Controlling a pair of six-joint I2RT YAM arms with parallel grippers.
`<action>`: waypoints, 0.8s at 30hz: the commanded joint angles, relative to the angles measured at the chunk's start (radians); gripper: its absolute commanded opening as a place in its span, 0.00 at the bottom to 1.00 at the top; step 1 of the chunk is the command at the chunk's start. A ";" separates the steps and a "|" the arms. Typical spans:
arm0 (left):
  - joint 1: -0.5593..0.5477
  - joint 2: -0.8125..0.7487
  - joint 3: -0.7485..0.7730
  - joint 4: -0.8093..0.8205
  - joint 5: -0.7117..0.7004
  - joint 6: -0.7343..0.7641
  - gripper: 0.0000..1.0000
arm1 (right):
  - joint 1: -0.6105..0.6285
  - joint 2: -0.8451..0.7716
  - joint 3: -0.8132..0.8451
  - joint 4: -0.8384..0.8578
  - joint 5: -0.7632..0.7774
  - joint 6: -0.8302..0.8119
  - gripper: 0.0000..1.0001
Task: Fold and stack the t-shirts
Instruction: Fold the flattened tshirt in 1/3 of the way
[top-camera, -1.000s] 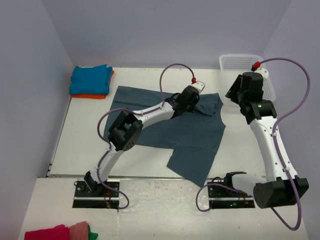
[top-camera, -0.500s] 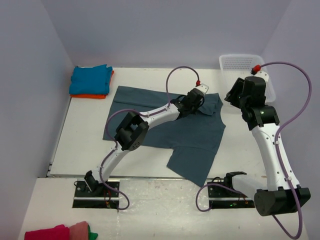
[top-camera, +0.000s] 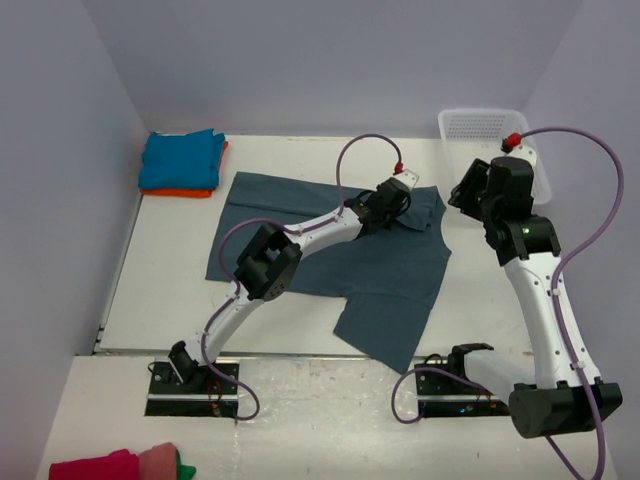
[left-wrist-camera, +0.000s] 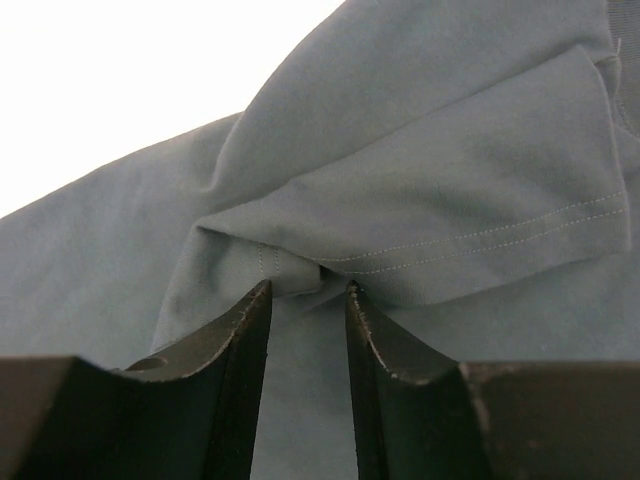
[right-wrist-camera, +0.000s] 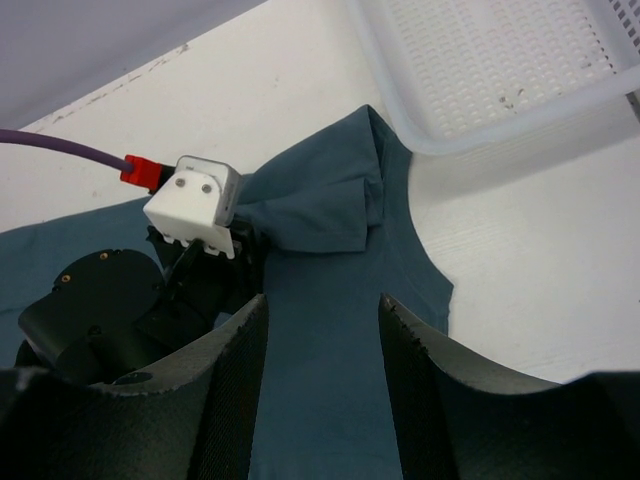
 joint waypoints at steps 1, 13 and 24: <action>-0.002 0.003 0.042 0.014 -0.039 0.027 0.38 | 0.000 -0.009 -0.010 0.011 -0.018 -0.014 0.50; 0.021 0.029 0.061 0.022 -0.048 0.021 0.21 | 0.000 -0.023 -0.018 0.014 -0.041 -0.019 0.50; 0.021 -0.048 -0.022 0.069 -0.060 0.021 0.00 | 0.001 0.013 -0.061 0.034 -0.069 -0.014 0.50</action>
